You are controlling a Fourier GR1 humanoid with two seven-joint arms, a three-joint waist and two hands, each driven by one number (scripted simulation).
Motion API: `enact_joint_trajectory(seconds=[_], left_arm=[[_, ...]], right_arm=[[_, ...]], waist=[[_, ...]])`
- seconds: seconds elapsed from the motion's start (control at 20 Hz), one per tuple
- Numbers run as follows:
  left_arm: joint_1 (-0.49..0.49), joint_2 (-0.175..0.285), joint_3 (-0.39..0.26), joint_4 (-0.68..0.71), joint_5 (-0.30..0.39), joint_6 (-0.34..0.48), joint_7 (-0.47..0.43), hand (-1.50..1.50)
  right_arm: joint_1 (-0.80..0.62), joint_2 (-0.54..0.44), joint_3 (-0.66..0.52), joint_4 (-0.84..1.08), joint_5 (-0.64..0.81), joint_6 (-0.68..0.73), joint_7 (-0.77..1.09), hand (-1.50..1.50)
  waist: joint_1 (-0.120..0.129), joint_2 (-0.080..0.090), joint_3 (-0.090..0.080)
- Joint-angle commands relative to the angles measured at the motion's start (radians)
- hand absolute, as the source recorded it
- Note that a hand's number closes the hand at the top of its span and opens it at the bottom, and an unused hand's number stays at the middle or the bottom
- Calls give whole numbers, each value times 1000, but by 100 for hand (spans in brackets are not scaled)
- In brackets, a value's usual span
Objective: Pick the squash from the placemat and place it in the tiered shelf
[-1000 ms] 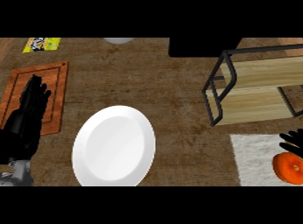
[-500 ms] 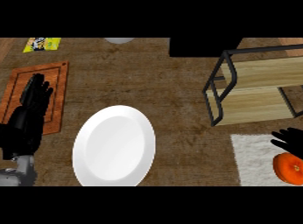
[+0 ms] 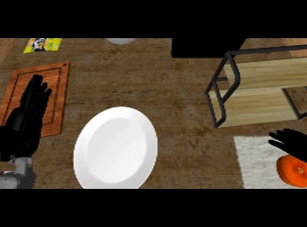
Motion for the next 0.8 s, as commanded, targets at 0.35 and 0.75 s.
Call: enact_joint_trajectory(seconds=[0.35,0.75], left_arm=[[29,-65,27,11,-42,-49,-45,0],[3,-50,67,14,-34,-78,-9,0]], right_arm=[[-27,95,0,100,101,-45,-38,-150],[-94,92,37,201,207,-158,-100,150]], waist=[[0,0,-1],[2,0,0]])
